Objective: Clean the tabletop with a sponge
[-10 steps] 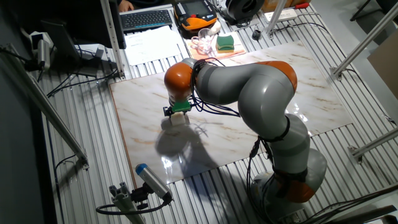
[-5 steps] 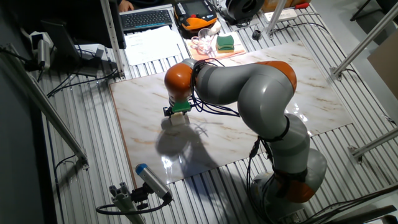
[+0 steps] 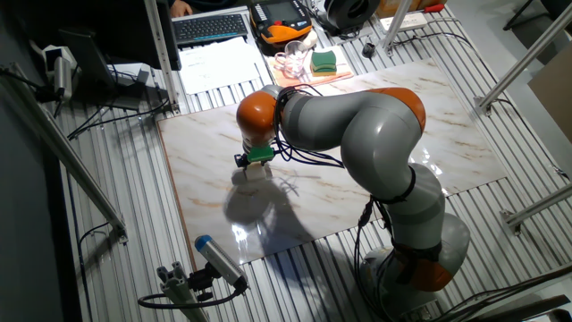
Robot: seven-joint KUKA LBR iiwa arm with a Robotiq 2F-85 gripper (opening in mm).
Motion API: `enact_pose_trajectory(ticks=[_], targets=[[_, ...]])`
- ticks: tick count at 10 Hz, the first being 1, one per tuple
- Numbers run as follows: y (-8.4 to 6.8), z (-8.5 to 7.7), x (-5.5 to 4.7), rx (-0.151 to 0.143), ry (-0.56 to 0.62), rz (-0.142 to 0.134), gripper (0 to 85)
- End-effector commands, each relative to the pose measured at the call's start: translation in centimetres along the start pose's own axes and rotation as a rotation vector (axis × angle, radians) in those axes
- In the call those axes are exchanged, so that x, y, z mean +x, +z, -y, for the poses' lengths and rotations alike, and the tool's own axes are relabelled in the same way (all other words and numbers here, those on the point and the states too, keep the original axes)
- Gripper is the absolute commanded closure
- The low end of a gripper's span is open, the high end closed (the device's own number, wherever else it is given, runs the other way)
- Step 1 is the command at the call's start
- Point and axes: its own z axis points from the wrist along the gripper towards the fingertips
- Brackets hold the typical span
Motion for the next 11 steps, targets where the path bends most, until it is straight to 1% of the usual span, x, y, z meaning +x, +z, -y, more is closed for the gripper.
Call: enact_pose_trajectory(ticks=[1, 2, 3, 4, 5, 7, 8, 11], targets=[[0.0, 0.01, -0.01, -0.001, -0.004, -0.002, 34.0], [0.01, 0.0, -0.01, -0.003, -0.007, -0.004, 34.0], [0.0, 0.0, -0.01, -0.003, -0.01, -0.004, 51.0], [0.01, 0.0, -0.02, -0.001, -0.013, -0.004, 51.0], [0.0, -0.01, -0.02, -0.002, -0.018, -0.005, 68.0], [0.0, -0.01, -0.02, -0.005, -0.026, -0.01, 68.0], [0.0, -0.01, -0.03, -0.007, -0.03, -0.013, 85.0], [0.03, 0.02, -0.03, -0.012, -0.036, -0.018, 85.0]])
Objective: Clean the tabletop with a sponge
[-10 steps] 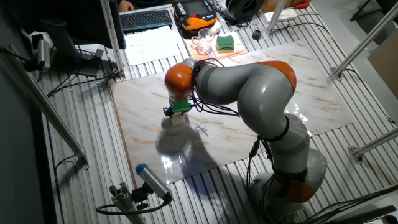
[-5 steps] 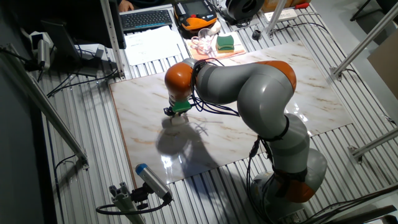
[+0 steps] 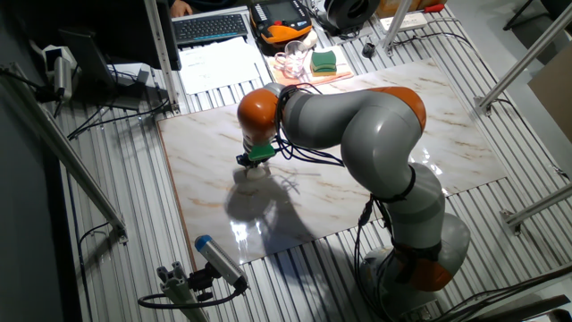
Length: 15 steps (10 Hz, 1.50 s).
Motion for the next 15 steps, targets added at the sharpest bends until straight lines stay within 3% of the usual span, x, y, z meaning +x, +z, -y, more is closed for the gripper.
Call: enact_pose_trajectory(ticks=[1, 9, 15], targets=[[0.0, 0.01, -0.01, 0.0, 0.0, 0.0, 85.0], [-0.8, 0.06, -0.35, 0.011, 0.009, -0.001, 85.0], [-0.08, 0.64, -0.5, 0.01, -0.005, 0.004, 85.0]])
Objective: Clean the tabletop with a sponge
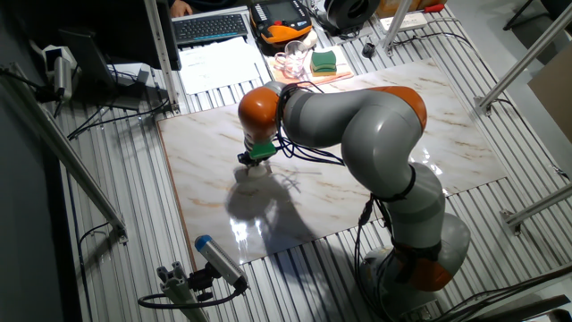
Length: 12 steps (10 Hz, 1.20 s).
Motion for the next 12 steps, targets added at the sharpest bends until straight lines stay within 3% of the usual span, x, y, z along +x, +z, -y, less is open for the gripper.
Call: enact_pose_trajectory(ticks=[1, 7, 12], targets=[[0.1, 0.0, 0.0, -0.001, 0.0, 0.0, 85.0], [-0.5, 0.4, -1.3, -0.001, 0.004, -0.006, 85.0], [0.1, 1.4, -2.9, 0.0, -0.012, 0.001, 85.0]])
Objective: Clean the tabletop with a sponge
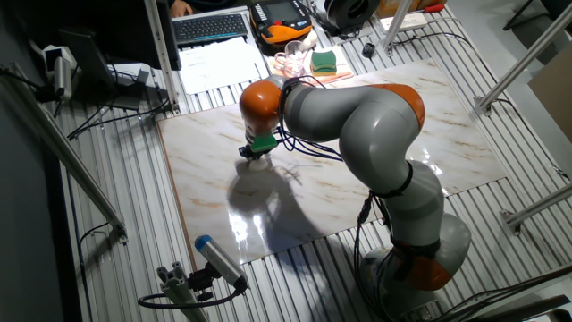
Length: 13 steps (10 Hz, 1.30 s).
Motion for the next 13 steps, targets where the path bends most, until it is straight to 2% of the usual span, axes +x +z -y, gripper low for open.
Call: enact_pose_trajectory(ticks=[1, 3, 5, 8, 11, 13], targets=[[0.0, 0.2, -0.4, 0.0, -0.004, 0.0, 85.0], [0.1, 0.8, -1.1, -0.002, -0.012, 0.001, 85.0], [0.0, 0.9, -1.5, -0.004, -0.013, 0.001, 85.0], [-0.8, 0.7, -2.3, 0.004, -0.006, -0.008, 85.0], [0.0, 1.4, -3.1, 0.002, -0.018, 0.002, 85.0], [0.0, 1.9, -3.6, 0.002, -0.023, 0.002, 85.0]])
